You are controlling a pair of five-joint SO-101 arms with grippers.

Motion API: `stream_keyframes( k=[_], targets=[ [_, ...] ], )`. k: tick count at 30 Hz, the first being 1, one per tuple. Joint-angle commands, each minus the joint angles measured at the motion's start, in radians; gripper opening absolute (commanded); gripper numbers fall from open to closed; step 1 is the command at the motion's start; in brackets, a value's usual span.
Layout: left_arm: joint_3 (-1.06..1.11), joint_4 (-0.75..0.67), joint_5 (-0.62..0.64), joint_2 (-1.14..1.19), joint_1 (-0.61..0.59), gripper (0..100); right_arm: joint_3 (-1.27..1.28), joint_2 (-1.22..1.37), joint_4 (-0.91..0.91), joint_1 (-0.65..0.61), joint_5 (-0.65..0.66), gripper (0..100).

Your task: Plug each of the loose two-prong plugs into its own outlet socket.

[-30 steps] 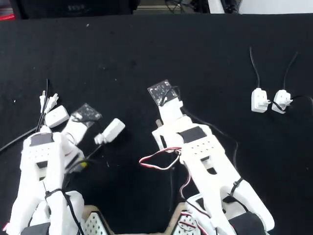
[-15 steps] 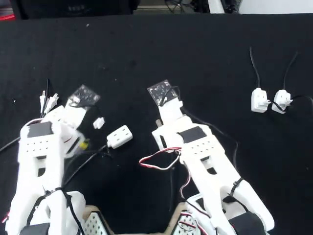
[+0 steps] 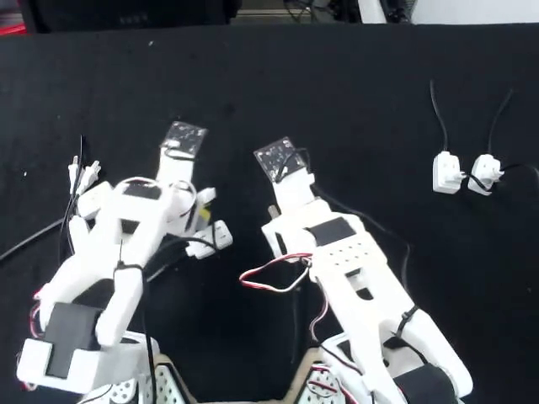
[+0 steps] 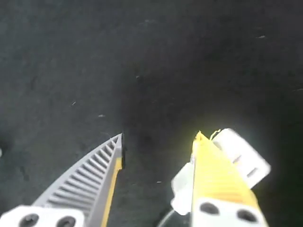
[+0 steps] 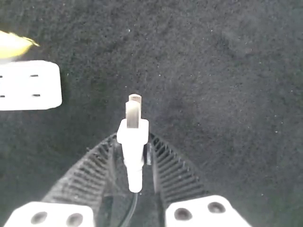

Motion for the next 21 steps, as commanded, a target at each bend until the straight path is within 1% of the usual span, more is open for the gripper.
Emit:
stream_keyframes(
  k=[1,3,5,7,9,11,15,21],
  targets=[
    [-0.117,0.055,0.032,-0.003,0.048,24,-0.005,-0.033,-0.014,0.018,0.002,1.1],
    [-0.131,0.072,0.028,-0.031,0.038,24,-0.005,-0.033,-0.014,0.018,0.002,1.1],
    [-0.134,0.091,0.028,-0.069,0.001,24,-0.008,-0.035,-0.006,0.018,0.005,1.1],
    [-0.130,0.138,0.028,-0.124,-0.028,24,-0.016,-0.035,0.005,0.012,0.011,1.1],
    [-0.113,0.195,0.028,-0.187,-0.051,24,-0.041,-0.035,0.044,-0.023,0.028,1.1],
    [-0.068,0.216,0.028,-0.267,-0.067,24,-0.056,-0.035,0.061,-0.074,0.060,1.1],
    [0.096,0.186,0.041,-0.502,-0.085,24,-0.042,-0.035,0.005,-0.173,0.072,1.1],
    [0.295,0.106,0.215,-0.801,-0.096,24,-0.010,-0.038,-0.127,-0.348,0.074,1.1]
  ],
)
